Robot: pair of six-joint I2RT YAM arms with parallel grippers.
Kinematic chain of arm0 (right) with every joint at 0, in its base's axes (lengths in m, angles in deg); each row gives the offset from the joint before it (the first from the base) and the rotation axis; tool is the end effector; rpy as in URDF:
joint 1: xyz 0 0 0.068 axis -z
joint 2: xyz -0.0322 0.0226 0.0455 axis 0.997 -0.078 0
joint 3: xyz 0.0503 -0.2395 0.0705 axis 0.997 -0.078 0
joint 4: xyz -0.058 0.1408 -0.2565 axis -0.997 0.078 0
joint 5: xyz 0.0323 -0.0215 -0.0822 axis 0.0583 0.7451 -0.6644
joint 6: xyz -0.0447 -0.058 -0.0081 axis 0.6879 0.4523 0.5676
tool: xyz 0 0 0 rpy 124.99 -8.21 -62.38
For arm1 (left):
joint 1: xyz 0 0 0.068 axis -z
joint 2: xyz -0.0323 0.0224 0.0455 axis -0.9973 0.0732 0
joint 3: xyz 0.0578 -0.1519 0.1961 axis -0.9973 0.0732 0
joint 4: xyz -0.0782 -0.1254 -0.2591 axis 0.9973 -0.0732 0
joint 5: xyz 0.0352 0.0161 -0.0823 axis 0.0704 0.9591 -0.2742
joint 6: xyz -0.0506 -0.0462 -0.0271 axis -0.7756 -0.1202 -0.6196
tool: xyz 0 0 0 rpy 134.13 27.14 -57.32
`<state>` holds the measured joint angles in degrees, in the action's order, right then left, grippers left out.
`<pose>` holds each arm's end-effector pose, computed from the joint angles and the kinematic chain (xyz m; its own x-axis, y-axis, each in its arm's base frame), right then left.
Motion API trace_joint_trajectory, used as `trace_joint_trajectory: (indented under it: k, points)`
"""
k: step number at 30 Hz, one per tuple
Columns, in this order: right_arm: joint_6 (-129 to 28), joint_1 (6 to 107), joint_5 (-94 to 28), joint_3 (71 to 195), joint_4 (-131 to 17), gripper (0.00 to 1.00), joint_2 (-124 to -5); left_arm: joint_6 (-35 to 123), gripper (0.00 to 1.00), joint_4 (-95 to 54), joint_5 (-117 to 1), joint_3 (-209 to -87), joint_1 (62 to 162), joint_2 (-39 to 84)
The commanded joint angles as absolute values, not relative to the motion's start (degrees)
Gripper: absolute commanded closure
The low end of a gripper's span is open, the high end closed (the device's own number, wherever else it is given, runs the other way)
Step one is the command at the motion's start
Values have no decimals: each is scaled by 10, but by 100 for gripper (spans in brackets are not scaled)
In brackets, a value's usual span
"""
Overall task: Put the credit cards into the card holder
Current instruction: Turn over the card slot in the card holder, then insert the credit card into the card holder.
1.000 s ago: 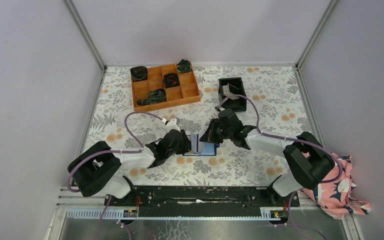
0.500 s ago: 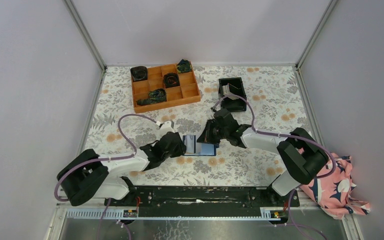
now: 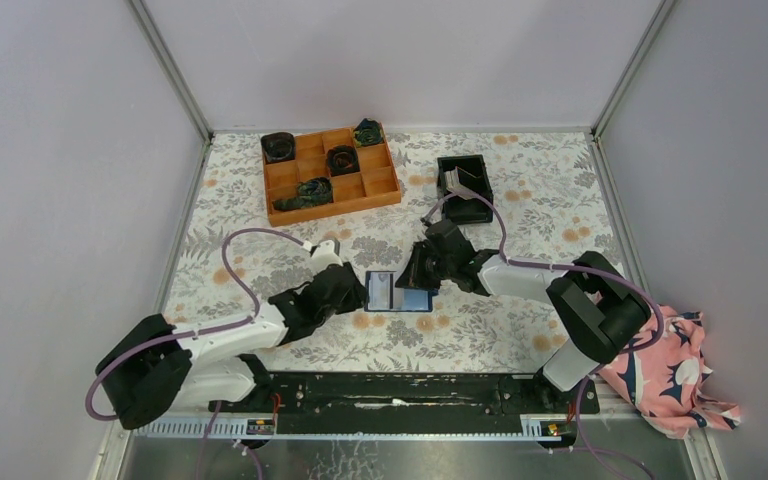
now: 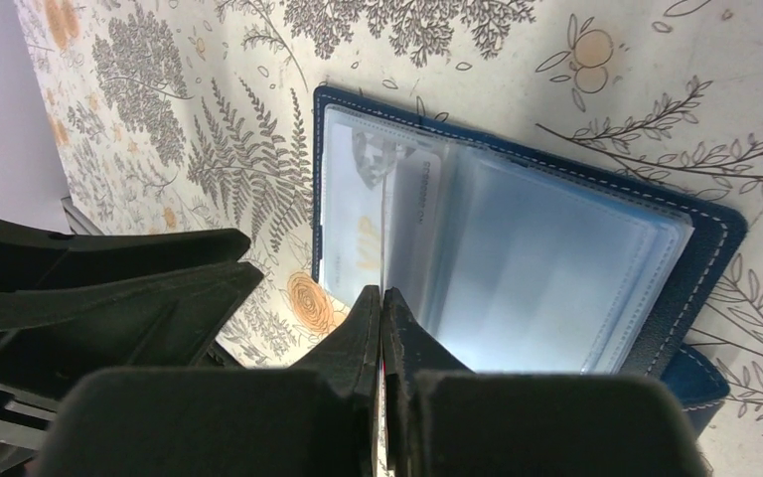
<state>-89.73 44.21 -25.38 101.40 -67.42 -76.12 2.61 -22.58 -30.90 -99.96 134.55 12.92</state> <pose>0.2660 0.2552 0.1006 -0.8961 0.1352 -0.4228 -0.2108 0.7086 0.6734 0.1940 -0.1909 0.1060 -0.7019 -0.3505 -0.6200 -0.0221 0.8808 -0.4730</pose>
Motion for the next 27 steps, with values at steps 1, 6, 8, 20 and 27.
trace_joint_trajectory:
  k: [1, 6, 8, 20, 27]
  points:
    - [-880, 437, -278, 1029, -681, 100, -740, 44, 60, -203, -318, -1024, 1357, 172]
    - [-871, 440, -283, 1028, -664, 100, -714, 46, 61, -148, -351, -1025, 1363, 204]
    - [-871, 445, -278, 1021, -664, 100, -700, 46, 61, -128, -355, -1016, 1363, 198]
    - [-911, 465, -177, 952, -747, 100, -657, 47, 49, 59, -412, -924, 1352, 143]
    - [-951, 467, -122, 922, -825, 100, -658, 20, 47, 167, -469, -882, 1325, 155]
